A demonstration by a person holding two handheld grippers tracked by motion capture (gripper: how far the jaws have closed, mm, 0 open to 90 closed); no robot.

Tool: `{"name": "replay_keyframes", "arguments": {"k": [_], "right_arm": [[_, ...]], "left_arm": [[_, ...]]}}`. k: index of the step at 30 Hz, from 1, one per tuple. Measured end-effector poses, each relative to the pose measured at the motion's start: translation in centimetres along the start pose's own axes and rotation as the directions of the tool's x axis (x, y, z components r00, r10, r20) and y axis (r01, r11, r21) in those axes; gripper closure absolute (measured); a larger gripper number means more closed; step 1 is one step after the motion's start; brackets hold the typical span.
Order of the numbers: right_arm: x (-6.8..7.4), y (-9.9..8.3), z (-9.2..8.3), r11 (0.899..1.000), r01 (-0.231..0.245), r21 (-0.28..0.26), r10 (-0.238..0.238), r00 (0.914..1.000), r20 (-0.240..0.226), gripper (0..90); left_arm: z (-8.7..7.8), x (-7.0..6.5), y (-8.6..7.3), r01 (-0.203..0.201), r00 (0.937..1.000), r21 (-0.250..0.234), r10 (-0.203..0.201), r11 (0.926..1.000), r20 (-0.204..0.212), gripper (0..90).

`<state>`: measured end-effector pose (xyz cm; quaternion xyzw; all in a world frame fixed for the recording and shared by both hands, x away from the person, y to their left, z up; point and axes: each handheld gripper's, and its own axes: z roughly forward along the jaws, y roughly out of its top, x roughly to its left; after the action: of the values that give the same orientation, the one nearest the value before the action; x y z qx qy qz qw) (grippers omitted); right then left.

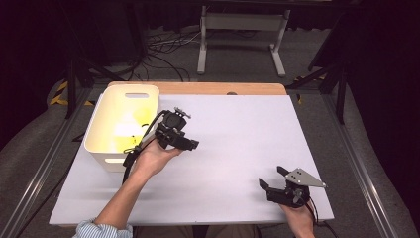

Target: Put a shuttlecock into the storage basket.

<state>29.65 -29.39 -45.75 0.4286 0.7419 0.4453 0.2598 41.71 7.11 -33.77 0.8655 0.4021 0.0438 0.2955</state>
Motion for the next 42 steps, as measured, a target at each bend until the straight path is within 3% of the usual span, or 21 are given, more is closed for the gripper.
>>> {"name": "replay_keyframes", "arguments": {"k": [42], "right_arm": [[0.0,0.0,0.0,1.000,0.000,0.001,0.000,1.0000,0.000,18.4]], "left_arm": [[1.6,-1.0,-3.9,-0.016,0.9998,-0.006,0.016,0.9999,-0.013,38.6]]}}
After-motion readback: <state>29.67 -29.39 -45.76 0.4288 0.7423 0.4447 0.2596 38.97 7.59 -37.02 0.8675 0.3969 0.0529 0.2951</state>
